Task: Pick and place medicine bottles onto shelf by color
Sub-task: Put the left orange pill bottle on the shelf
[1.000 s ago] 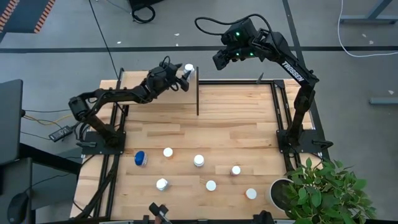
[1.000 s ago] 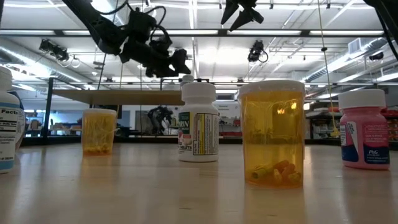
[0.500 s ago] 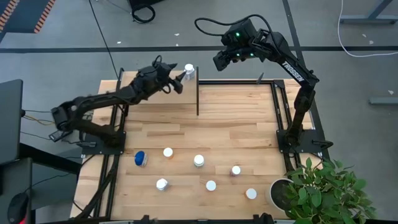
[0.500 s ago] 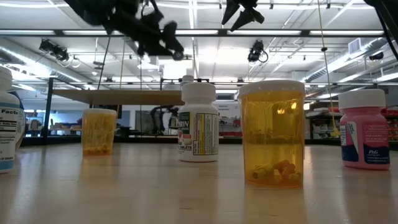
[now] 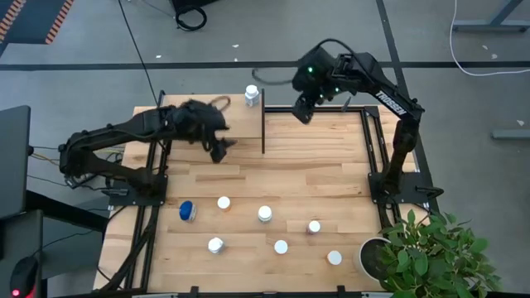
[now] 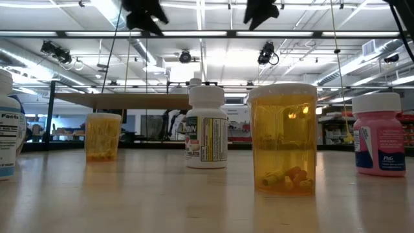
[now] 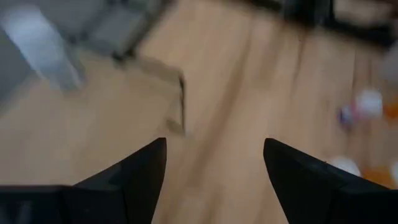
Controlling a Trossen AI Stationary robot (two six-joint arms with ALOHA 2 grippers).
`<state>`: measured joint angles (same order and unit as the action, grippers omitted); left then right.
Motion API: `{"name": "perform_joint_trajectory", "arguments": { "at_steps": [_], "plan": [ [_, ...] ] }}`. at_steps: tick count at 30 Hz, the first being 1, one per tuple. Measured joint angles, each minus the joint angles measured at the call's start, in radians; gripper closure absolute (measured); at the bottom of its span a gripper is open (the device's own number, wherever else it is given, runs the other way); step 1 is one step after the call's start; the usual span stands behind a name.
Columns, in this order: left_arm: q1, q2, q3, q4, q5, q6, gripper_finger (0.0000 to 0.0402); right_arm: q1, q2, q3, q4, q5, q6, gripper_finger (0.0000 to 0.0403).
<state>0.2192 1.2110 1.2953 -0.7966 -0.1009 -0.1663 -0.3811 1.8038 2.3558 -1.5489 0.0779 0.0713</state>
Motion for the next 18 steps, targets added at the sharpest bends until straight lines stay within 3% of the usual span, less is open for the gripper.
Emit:
{"name": "perform_joint_trajectory", "arguments": {
  "at_steps": [5, 10, 18],
  "plan": [
    [-0.111, 0.0, -0.043, -0.101, -0.001, -0.092, 0.0135, 0.06, -0.013, -0.002, -0.018, 0.019, -0.068, 0.0187],
    [-0.241, 0.001, -0.109, -0.09, -0.014, -0.178, 0.0128, 0.078, -0.032, -0.001, -0.023, 0.027, -0.084, 0.0187],
    [-0.384, 0.091, -0.113, -0.088, -0.037, -0.208, 0.0117, 0.103, -0.033, -0.001, -0.022, -0.011, -0.025, 0.0187]
  ]
}}
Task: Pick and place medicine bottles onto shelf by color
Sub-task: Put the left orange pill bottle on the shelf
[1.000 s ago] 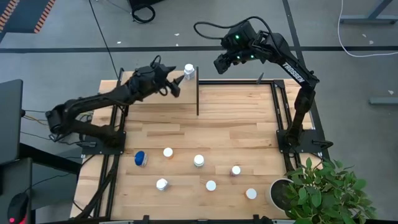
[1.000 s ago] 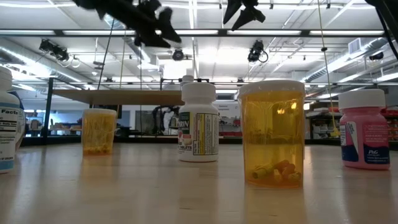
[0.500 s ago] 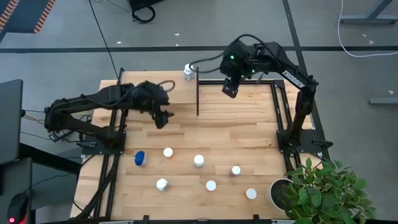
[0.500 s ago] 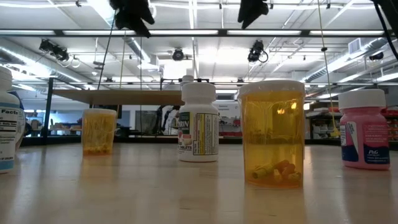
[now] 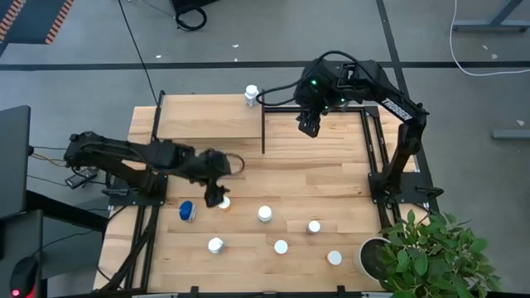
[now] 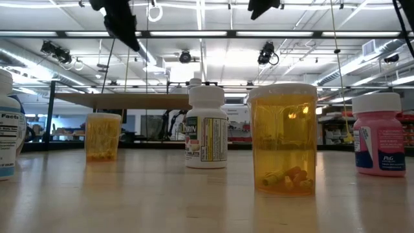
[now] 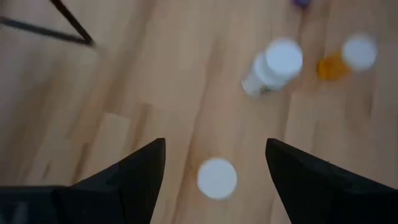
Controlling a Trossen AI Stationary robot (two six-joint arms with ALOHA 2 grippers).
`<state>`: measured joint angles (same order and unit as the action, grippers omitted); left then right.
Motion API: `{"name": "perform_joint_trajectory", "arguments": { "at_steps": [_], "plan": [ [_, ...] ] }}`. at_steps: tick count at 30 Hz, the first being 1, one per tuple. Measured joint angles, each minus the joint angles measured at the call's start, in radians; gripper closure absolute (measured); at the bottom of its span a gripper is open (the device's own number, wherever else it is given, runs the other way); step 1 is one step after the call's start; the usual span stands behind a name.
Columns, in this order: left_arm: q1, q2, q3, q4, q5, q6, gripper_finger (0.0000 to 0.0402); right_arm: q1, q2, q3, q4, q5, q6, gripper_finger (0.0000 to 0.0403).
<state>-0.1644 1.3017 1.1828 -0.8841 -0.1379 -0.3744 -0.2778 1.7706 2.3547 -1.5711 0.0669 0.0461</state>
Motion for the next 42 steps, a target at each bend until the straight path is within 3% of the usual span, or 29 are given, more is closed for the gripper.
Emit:
{"name": "perform_joint_trajectory", "arguments": {
  "at_steps": [6, 14, 21, 26, 31, 35, 42],
  "plan": [
    [-0.036, 0.094, 0.0, -0.01, -0.005, -0.064, 0.0117, 0.074, 0.002, -0.118, 0.016, 0.037, -0.014, 0.0187],
    [-0.043, 0.098, -0.001, -0.012, -0.007, -0.17, 0.0118, 0.146, -0.052, -0.568, 0.108, 0.002, -0.013, 0.0187],
    [-0.07, 0.105, -0.001, 0.0, -0.008, -0.177, 0.0118, 0.226, -0.287, -1.056, 0.377, -0.072, 0.134, 0.0187],
    [-0.093, 0.117, 0.0, -0.024, -0.006, -0.111, 0.0118, 0.282, -0.465, -1.264, 0.527, -0.084, 0.267, 0.0187],
    [-0.085, 0.127, 0.0, -0.029, -0.007, -0.078, 0.0118, 0.374, -0.647, -1.475, 0.841, -0.087, 0.238, 0.0187],
    [-0.08, 0.127, 0.0, -0.012, -0.005, -0.059, 0.0118, 0.438, -0.76, -1.589, 1.03, -0.079, 0.271, 0.0187],
    [-0.079, 0.127, -0.108, 0.044, 0.061, -0.089, 0.0118, 0.478, -0.793, -1.621, 1.029, -0.06, 0.212, 0.0187]
  ]
}}
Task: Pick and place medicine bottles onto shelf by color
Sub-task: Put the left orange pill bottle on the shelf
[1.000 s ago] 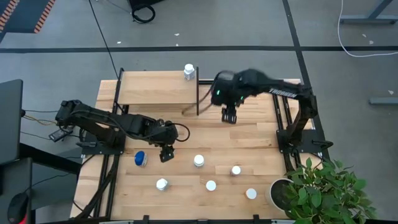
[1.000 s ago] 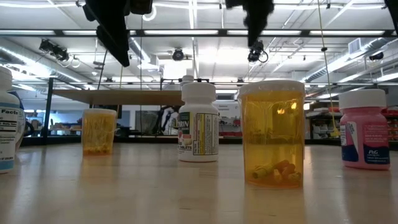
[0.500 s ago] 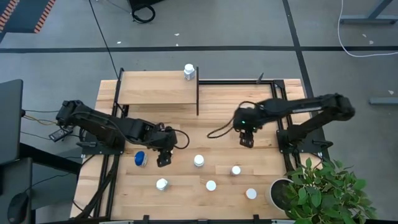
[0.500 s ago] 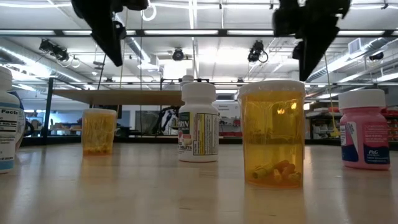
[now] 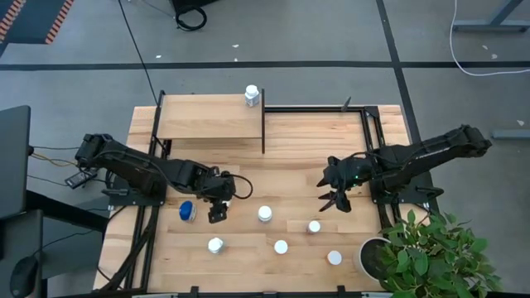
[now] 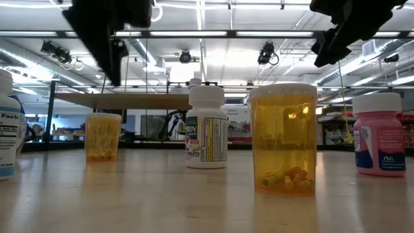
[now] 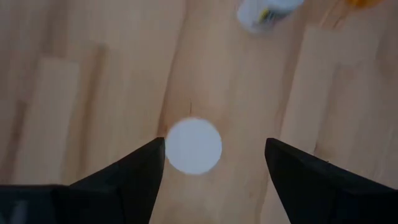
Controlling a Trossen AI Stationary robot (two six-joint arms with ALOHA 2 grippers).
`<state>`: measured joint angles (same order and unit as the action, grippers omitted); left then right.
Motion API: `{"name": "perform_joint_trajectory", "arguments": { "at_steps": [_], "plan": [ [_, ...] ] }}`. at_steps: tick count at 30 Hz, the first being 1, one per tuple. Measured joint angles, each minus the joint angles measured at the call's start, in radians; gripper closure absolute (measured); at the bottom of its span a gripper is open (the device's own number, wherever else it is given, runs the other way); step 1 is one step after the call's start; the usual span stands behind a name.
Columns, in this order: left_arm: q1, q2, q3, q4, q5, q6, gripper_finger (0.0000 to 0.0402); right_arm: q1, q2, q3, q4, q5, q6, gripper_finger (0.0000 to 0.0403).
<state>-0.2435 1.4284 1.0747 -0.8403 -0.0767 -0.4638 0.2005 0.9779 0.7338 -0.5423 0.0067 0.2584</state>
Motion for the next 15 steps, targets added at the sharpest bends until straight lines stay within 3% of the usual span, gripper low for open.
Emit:
{"name": "perform_joint_trajectory", "arguments": {
  "at_steps": [5, 15],
  "plan": [
    [-0.007, 0.0, -0.038, 0.03, 0.004, -0.017, 0.0118, -0.001, 0.008, 0.003, 0.0, 0.015, 0.039, 0.0187],
    [-0.013, 0.058, -0.039, 0.05, -0.025, 0.089, 0.0118, -0.001, 0.009, 0.003, 0.0, 0.047, 0.076, 0.0187]
  ]
}}
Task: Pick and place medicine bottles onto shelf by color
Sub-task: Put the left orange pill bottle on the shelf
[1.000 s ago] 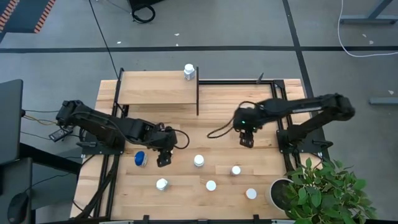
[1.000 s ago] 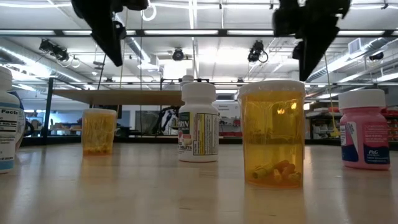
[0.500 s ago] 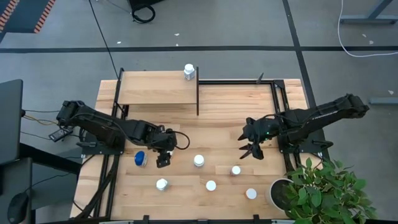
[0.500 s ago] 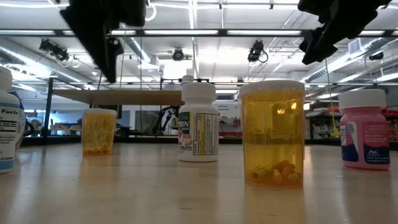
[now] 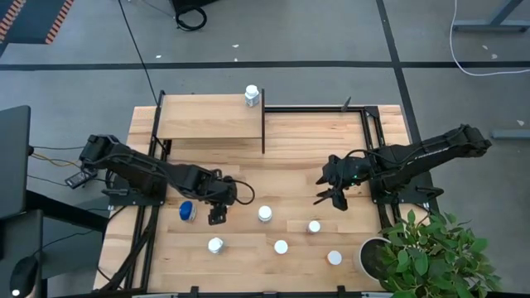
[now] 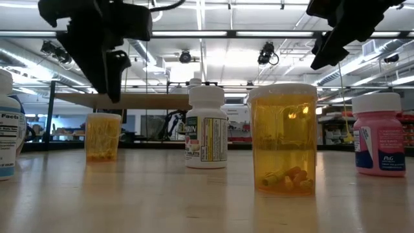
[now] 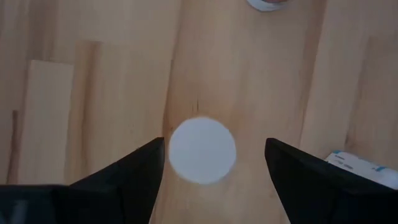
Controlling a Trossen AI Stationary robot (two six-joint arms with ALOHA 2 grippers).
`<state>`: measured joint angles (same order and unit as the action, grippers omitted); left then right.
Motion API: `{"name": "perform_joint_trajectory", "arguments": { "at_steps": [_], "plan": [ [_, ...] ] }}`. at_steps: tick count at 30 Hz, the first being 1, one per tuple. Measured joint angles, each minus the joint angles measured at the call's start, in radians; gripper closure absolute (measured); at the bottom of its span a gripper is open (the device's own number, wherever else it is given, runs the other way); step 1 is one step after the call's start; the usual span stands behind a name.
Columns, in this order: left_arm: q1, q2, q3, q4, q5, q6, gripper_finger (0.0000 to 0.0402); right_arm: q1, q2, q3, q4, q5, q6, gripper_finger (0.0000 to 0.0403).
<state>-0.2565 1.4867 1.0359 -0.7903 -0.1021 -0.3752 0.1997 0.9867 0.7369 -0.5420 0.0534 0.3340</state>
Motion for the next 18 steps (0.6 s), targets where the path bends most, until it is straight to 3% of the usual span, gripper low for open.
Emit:
{"name": "perform_joint_trajectory", "arguments": {
  "at_steps": [7, 18],
  "plan": [
    [0.025, 0.086, 0.0, 0.013, 0.022, 0.021, 0.0118, 0.0, 0.0, 0.001, 0.002, 0.006, 0.032, 0.0187],
    [0.047, 0.099, 0.0, -0.008, 0.042, 0.029, 0.0118, -0.001, 0.001, 0.001, 0.007, 0.006, 0.059, 0.0187]
  ]
}}
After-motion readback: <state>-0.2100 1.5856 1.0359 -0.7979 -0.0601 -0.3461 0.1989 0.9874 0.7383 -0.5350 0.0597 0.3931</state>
